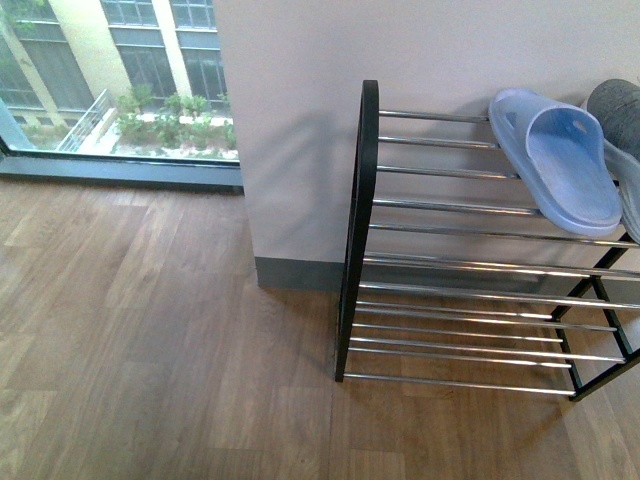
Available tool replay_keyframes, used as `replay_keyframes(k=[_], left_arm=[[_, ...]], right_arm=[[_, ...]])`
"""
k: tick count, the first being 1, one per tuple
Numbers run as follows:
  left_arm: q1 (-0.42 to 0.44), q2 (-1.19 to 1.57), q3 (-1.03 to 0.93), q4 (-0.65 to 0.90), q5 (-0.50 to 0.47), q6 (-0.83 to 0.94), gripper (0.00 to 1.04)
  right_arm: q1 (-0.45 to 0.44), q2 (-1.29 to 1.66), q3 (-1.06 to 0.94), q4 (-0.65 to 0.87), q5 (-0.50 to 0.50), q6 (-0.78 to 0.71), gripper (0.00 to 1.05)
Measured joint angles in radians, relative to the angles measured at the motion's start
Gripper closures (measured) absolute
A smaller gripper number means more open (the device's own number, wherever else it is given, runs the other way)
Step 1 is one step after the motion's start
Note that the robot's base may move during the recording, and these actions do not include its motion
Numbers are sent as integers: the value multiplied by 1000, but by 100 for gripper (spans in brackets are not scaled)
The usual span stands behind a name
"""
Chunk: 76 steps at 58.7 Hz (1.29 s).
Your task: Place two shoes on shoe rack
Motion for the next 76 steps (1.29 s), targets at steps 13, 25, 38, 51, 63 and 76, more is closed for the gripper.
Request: replay_keyframes(k=[13, 25, 38, 51, 63, 76], left_arm=[[0, 0, 0, 0, 0, 0, 103], [0, 0, 0, 0, 0, 0, 103], [0, 0, 0, 0, 0, 0, 103], [0, 0, 0, 0, 0, 0, 103], [0, 0, 0, 0, 0, 0, 103], [0, 0, 0, 0, 0, 0, 103]], right_arm=[[0, -65, 0, -64, 0, 0, 103], [0, -117, 0, -117, 0, 0, 103], [0, -293, 0, -300, 3, 0, 103], [0, -295, 0, -300, 3, 0, 103], [0, -296, 0, -300, 3, -2, 89], [0, -296, 0, -300, 3, -2, 38]])
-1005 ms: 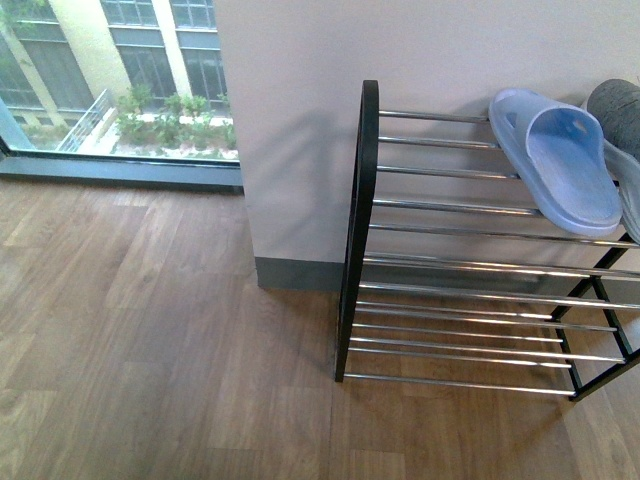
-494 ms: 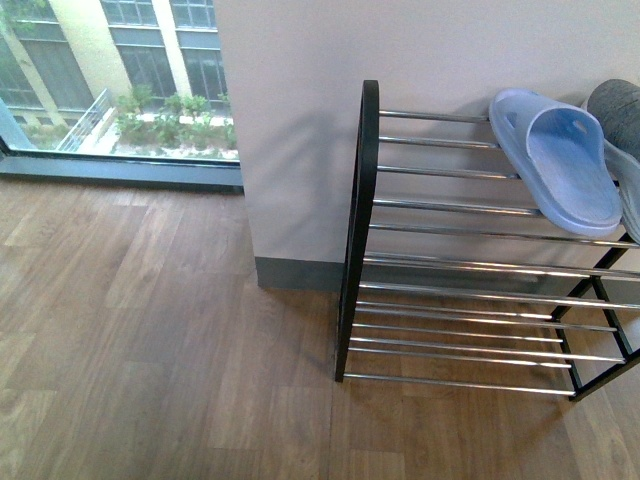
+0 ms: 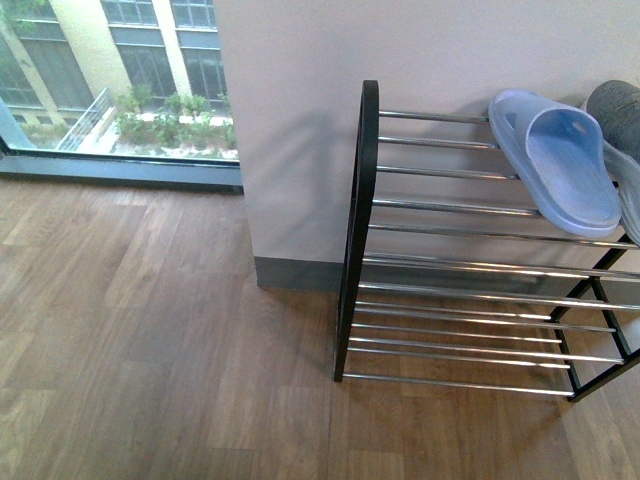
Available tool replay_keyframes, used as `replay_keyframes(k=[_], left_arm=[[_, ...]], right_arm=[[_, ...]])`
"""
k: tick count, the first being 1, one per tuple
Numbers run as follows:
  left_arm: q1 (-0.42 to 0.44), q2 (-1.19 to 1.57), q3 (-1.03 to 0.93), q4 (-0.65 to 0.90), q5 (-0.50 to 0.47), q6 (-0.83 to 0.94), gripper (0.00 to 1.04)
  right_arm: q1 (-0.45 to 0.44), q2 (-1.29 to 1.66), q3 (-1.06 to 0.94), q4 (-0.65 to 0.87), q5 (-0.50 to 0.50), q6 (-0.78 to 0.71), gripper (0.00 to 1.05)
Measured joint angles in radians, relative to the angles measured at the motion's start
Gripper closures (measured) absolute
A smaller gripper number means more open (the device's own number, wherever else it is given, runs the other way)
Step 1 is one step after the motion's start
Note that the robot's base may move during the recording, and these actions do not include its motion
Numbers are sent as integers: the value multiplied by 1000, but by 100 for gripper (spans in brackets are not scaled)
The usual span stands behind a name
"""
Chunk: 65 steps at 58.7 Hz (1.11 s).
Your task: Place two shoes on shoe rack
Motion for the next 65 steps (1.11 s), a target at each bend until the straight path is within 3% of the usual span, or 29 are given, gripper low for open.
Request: replay_keyframes(k=[11, 48, 54, 65], left_arm=[[1, 0, 0, 0, -3, 0, 103], [5, -3, -2, 8, 22, -11, 103], [4, 42, -22, 197, 216, -85, 103], [-164, 397, 146, 451, 164, -139, 103]], right_arm=[[0, 0, 0, 0, -4, 0, 8], [2, -2, 0, 0, 3, 0, 9], [2, -2, 0, 0, 2, 0, 9], [2, -2, 0, 0, 2, 0, 9]])
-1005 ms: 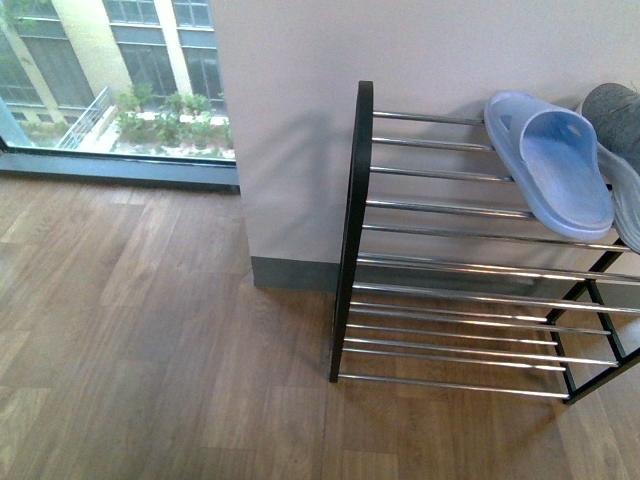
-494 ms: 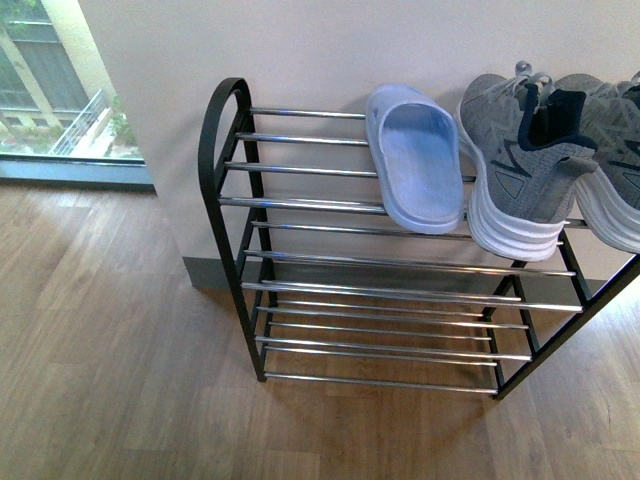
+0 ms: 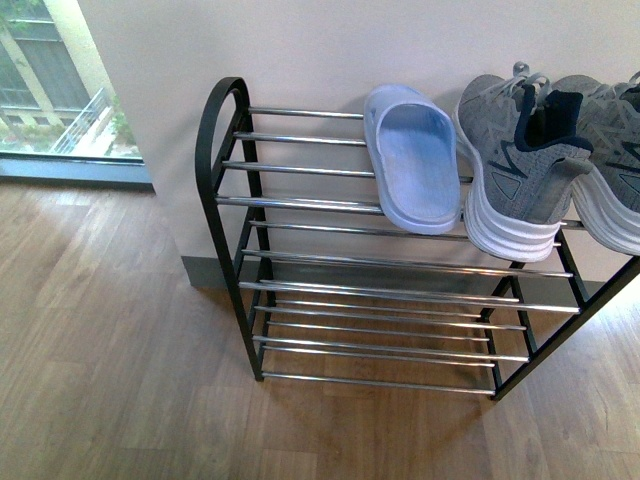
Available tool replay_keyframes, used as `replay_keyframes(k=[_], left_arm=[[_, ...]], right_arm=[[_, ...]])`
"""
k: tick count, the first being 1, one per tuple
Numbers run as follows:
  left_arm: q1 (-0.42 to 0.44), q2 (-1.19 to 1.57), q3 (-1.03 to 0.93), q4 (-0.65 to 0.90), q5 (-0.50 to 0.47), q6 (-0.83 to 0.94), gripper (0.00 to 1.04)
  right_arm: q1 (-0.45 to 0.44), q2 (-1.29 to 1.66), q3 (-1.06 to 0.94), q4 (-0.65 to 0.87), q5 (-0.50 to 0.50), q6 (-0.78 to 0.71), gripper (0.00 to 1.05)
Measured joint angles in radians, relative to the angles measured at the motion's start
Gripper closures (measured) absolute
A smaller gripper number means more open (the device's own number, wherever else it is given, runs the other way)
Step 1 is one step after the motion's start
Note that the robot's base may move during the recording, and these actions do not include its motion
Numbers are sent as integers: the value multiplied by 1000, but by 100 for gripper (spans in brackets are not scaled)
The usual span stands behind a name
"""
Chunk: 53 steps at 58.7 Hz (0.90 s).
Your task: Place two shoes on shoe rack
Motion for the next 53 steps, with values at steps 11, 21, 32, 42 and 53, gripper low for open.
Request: replay_keyframes(k=[11, 21, 32, 42, 53], left_arm=[[-84, 336, 204, 44, -47, -56, 103], [-133, 596, 381, 13, -86, -137, 103], [-178, 808, 581, -32, -131, -194, 103], [-201, 959, 749, -78, -140, -232, 103], [-228, 1151, 965, -150, -181, -252, 103]], right_arm=[[0, 0, 0, 0, -1, 0, 9], [0, 0, 0, 0, -1, 0, 9], [0, 0, 0, 0, -1, 0, 9], [0, 0, 0, 0, -1, 0, 9], [0, 0, 0, 0, -1, 0, 9]])
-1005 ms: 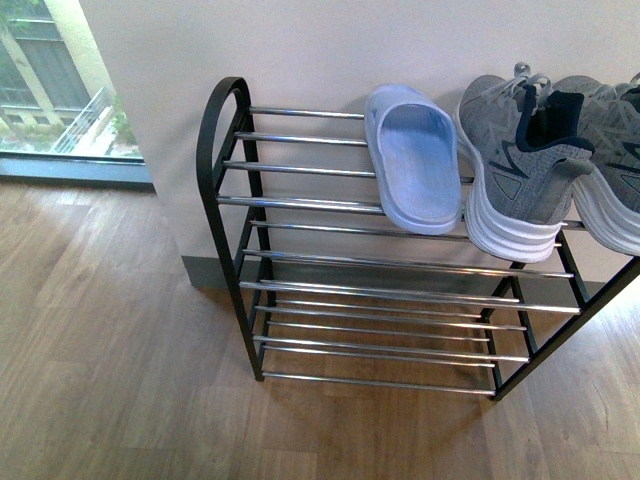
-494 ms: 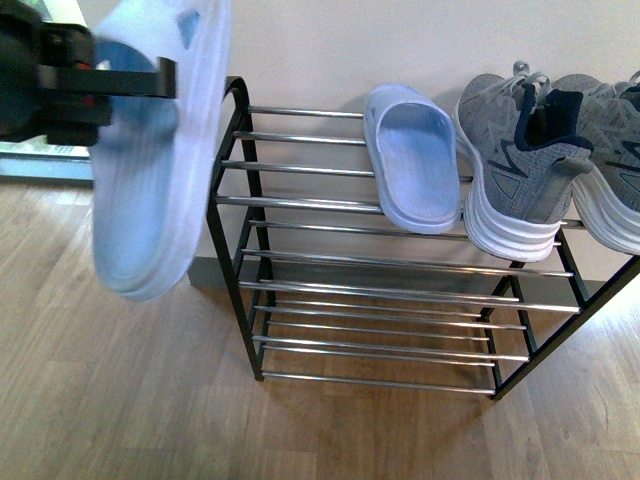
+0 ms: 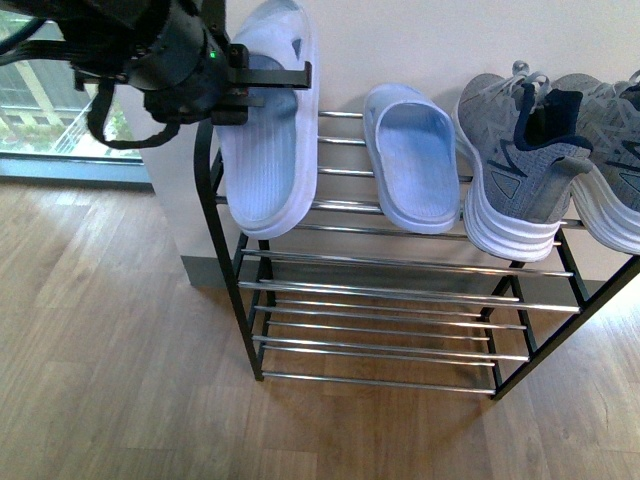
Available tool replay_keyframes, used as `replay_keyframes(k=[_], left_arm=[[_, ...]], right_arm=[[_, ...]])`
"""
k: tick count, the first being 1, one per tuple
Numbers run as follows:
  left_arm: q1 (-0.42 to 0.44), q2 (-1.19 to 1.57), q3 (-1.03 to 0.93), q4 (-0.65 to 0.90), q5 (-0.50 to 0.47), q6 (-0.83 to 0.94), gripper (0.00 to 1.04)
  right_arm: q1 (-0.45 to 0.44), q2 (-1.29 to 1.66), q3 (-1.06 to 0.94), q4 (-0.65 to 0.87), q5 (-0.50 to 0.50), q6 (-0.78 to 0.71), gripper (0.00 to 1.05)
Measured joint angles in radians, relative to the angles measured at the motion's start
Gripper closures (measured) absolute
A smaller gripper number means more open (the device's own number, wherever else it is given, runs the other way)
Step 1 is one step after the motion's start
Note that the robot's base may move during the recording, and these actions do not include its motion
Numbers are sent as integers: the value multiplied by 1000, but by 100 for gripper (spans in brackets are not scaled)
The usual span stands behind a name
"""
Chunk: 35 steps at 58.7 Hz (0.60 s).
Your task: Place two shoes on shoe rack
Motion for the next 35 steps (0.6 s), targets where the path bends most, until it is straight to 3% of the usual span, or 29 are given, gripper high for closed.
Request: replay_keyframes(k=[35], left_arm=[[-37, 262, 346, -145, -62, 28, 103]], right_arm=[[0, 0, 0, 0, 0, 0, 9]])
